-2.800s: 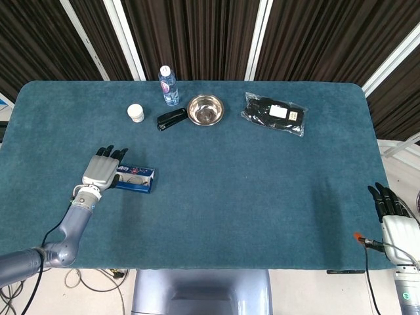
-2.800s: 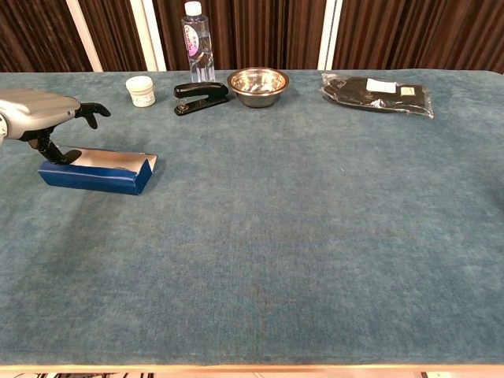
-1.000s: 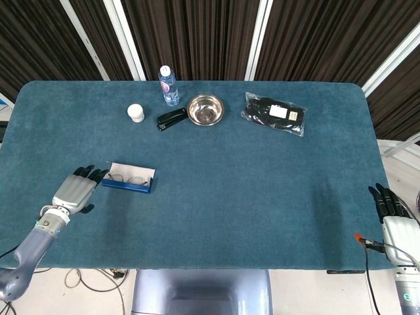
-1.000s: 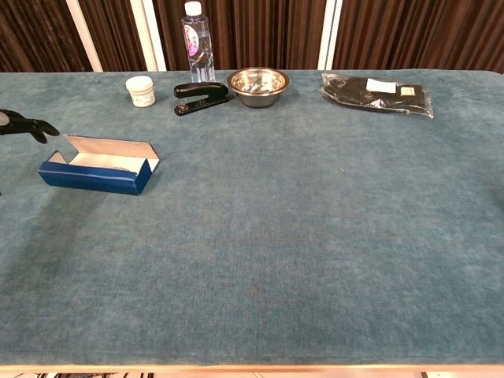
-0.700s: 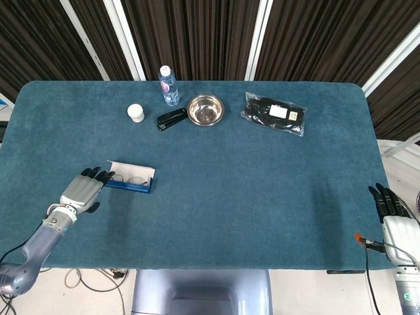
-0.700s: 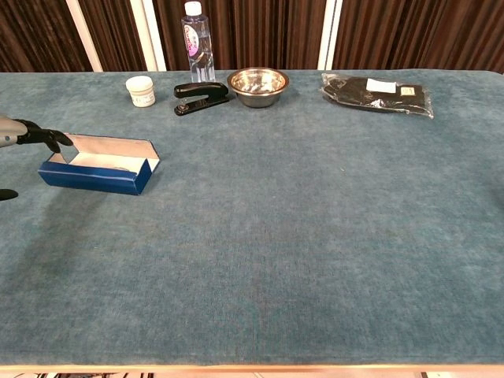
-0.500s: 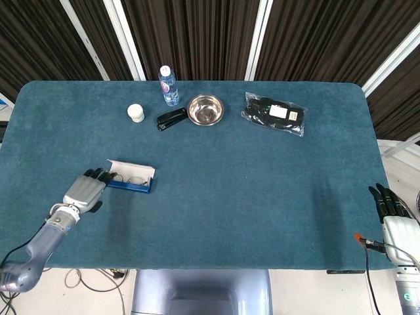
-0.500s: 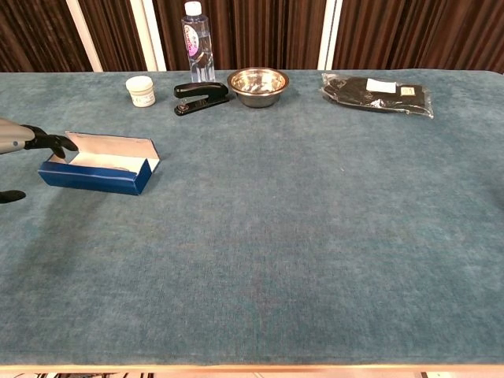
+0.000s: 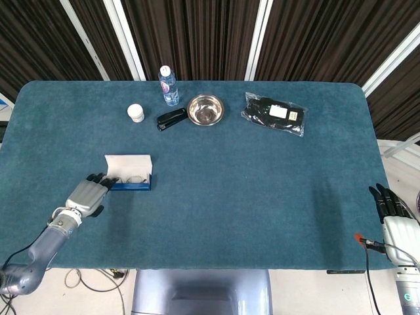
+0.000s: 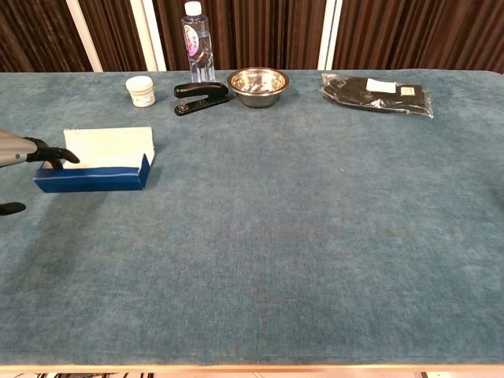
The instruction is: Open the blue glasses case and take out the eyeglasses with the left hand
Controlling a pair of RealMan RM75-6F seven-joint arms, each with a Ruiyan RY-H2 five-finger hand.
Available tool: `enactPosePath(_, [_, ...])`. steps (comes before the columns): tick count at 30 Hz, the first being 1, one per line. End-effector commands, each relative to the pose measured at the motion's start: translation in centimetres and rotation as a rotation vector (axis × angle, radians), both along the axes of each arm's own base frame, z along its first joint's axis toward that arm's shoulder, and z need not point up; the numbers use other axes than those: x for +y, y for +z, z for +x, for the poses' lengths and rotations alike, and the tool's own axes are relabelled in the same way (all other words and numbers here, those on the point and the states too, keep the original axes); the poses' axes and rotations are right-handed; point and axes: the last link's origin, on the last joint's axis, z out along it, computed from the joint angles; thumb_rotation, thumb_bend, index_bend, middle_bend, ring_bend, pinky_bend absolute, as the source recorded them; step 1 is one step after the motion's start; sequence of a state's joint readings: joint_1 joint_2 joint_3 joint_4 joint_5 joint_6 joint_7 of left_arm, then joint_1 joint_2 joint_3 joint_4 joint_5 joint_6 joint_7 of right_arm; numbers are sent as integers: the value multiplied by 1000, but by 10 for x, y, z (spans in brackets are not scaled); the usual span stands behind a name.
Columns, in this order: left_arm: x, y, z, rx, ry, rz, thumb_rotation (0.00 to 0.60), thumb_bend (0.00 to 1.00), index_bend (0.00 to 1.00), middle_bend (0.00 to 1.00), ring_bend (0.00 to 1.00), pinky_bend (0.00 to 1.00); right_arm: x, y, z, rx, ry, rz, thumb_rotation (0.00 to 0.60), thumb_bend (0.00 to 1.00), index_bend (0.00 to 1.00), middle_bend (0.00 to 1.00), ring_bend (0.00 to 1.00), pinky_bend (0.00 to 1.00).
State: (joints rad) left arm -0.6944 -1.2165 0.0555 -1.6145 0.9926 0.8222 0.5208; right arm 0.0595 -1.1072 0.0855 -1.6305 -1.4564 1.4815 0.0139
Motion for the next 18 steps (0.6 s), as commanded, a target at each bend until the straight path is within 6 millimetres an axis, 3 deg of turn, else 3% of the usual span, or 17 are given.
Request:
enactPosePath(1, [-10,1,-1,-2,-1,-20,600,380,0,198,38,127,0,0,0,0,0,0,600,135,0,0,0,238])
enactPosePath(18, [-30,-6,21,-59,-51,-95,600,380,0,235,38,127,0,0,0,-2,-1,-1,600,135,0,0,0,238])
